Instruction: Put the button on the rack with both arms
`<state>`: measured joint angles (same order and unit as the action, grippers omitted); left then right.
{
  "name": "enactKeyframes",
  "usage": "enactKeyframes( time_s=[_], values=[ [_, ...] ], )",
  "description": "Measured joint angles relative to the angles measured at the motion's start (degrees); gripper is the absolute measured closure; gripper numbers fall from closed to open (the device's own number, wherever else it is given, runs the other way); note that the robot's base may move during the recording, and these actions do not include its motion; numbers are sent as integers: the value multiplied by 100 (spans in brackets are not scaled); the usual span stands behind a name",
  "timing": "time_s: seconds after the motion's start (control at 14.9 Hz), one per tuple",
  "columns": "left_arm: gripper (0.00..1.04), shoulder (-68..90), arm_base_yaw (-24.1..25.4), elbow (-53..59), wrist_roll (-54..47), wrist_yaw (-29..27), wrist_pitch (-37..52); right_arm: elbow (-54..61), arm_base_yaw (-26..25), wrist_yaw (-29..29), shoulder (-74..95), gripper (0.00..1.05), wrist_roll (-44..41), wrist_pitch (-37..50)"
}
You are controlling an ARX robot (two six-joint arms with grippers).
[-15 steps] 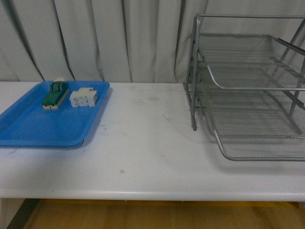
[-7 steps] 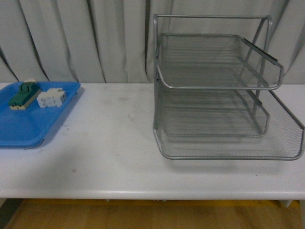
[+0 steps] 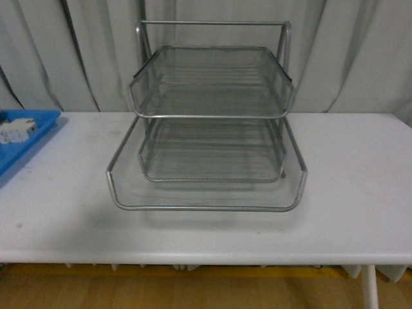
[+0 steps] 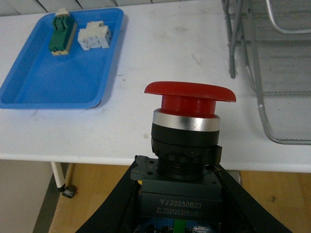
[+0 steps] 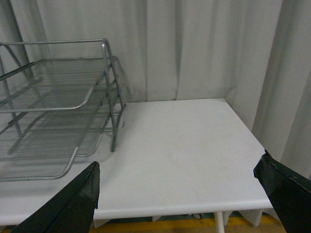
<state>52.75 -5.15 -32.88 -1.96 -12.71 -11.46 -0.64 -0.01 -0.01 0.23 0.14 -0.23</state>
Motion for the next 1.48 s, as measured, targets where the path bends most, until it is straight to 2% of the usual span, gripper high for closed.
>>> enactKeyframes(
  time_s=[0.07,0.13,0.2,0.34,0.4,0.54,0.74,1.14,1.35,1.48],
  values=[
    [69,2,0,0,0,7,-13,0,0,20,-2,6,0,0],
    [69,9,-114,68,-341,367,402,0,0,22,-2,6,2,-9],
    [69,317,-533,-68,-966,682,723,0,0,17,-2,6,0,7],
    [69,1497,-1443,-767,-1663,870,1054,0,0,2,-2,6,0,2],
    [69,2181,-1690,-1161,-1832,979,1165,0,0,2,-2,6,0,0],
    [69,3344,-1910,-1939,-2444,807,1401,0,0,2,-2,6,0,2],
    [69,4874,-1976,-2988,-2850,868,940,0,0,2,-2,6,0,0],
    [69,6557,-1661,-4376,-2452,826,581,0,0,2,-2,6,0,0],
    [37,6658,-1495,-4575,-1965,1209,308,0,0,2,-2,6,0,0],
    [16,5976,-1495,-3884,-1856,1740,750,0,0,2,-2,6,0,-2]
  ],
)
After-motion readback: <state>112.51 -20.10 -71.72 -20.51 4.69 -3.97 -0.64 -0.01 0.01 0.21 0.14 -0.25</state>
